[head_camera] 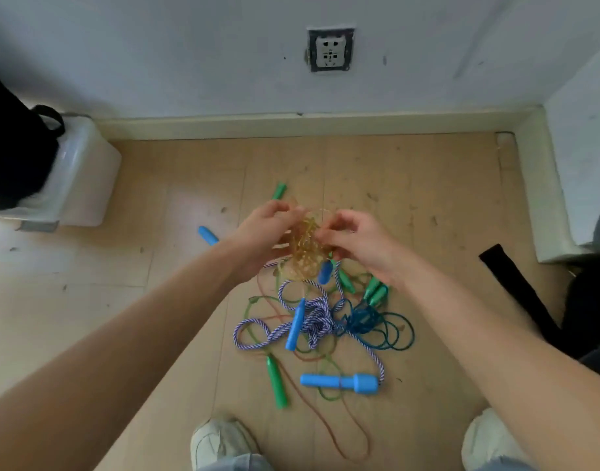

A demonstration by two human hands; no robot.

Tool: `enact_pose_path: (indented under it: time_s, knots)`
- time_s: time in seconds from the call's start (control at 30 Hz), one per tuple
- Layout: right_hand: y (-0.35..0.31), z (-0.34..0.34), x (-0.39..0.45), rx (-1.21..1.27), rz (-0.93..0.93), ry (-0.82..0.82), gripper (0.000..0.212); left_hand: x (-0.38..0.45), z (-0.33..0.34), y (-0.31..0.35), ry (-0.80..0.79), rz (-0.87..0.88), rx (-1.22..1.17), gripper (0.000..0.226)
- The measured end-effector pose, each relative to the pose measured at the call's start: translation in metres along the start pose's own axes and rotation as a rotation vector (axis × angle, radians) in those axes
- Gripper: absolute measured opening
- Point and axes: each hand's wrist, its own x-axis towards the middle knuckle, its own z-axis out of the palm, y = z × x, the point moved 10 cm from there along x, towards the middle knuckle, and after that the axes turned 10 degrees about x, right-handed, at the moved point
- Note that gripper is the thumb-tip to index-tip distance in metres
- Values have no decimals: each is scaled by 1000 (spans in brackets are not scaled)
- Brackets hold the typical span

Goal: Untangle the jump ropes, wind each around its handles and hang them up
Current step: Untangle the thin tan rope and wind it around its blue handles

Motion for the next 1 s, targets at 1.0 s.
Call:
enact_pose_path:
  time_s: [1.0]
  knots:
    - [-133, 53, -281, -474, -612, -6, 19, -275, 18, 97, 83, 613, -58, 15]
